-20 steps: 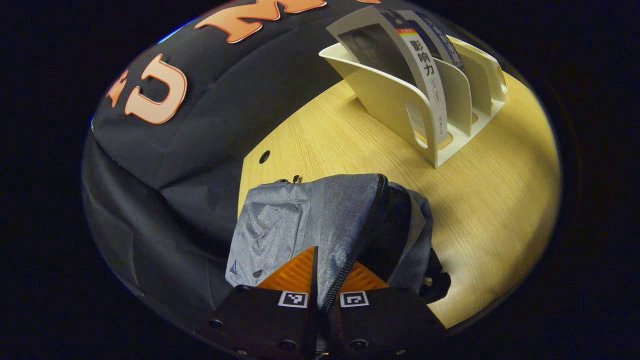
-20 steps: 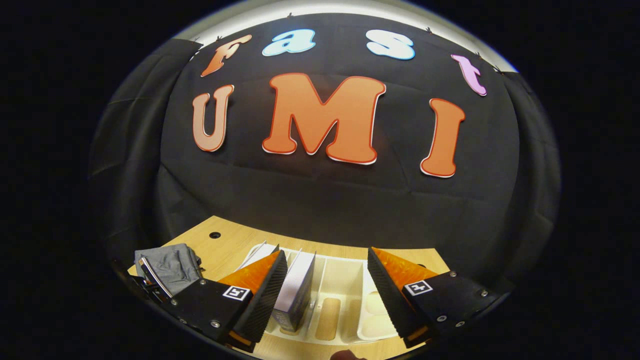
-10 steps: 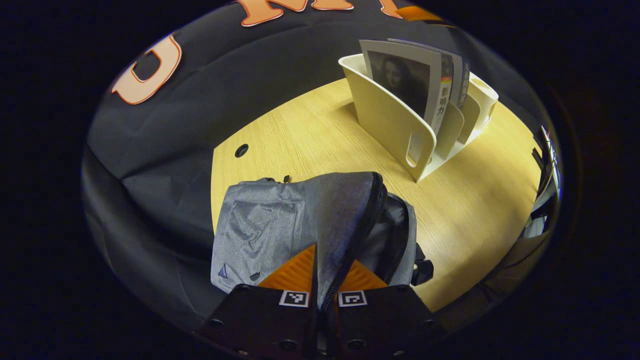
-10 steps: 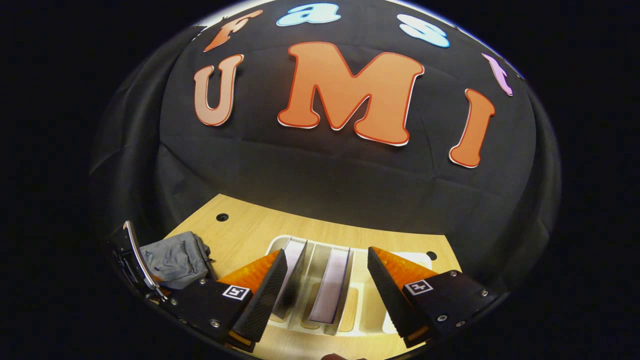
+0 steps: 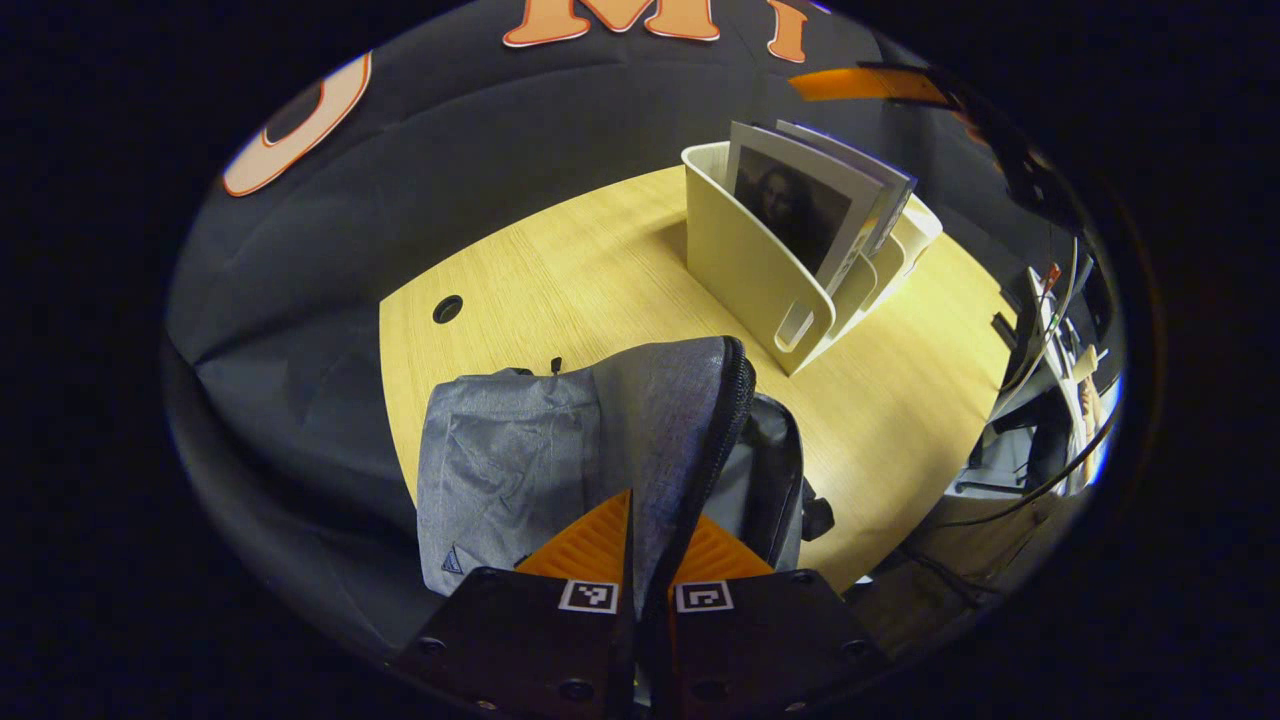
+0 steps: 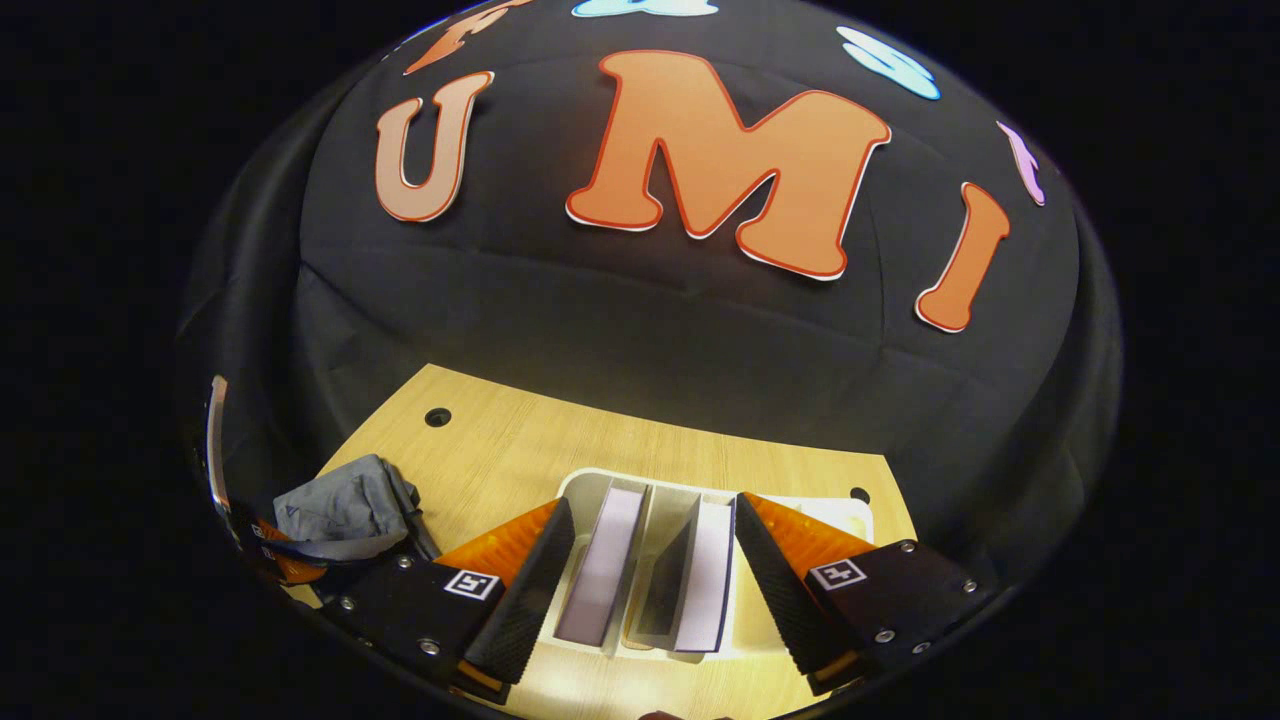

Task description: Open the schoolbag, grab two books from the bookshelf and put them into the schoolbag.

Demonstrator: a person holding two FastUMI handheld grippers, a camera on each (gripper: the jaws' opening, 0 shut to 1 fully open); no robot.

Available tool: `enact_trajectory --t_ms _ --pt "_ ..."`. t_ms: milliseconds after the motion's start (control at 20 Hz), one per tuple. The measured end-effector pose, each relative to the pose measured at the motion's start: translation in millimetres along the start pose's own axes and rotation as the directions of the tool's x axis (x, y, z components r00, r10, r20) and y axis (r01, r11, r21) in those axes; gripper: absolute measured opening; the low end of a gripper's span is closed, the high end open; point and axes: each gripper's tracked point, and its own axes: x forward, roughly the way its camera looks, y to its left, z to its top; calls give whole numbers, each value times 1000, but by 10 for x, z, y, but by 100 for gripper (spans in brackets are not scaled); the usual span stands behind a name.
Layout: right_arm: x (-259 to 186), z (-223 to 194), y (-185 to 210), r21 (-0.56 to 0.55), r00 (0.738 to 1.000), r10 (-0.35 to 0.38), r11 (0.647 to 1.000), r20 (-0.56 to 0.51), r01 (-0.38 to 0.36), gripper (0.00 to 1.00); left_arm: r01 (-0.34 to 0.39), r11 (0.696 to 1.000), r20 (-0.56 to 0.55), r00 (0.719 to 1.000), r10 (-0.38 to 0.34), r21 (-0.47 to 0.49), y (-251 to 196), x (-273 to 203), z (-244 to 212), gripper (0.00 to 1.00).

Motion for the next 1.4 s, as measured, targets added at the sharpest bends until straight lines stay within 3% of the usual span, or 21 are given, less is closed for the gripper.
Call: enact_trajectory --t_ms 200,400,600,850,950,1100,1200,1300,1400 --pt "46 -126 140 47 994 20 999 -111 -15 97 47 998 2 999 -48 33 112 -132 121 7" --pt "154 -300 80 38 972 23 999 -236 -14 97 60 995 9 998 -61 78 200 -287 321 7" --pt "193 -369 255 138 922 152 984 -356 -109 98 82 993 -2 997 -82 80 246 -402 462 7" --pt "376 -552 216 129 856 168 984 -489 -119 95 80 995 -20 997 -79 62 257 -414 552 7" --pt "447 -725 264 136 811 184 982 -555 -130 89 78 996 -28 997 -77 45 239 -397 549 7" --pt "552 -878 306 143 769 182 983 -612 -119 75 66 998 -36 997 -65 24 207 -376 553 7" --pt "567 -987 391 186 735 204 977 -646 -108 70 57 998 -38 998 -57 11 205 -369 536 7" --pt "592 -1067 400 208 718 202 975 -666 -82 48 52 999 -41 998 -52 -2 182 -370 534 7" --pt "590 -1068 392 226 714 209 971 -669 -73 40 47 999 -43 998 -48 -16 171 -349 501 7"
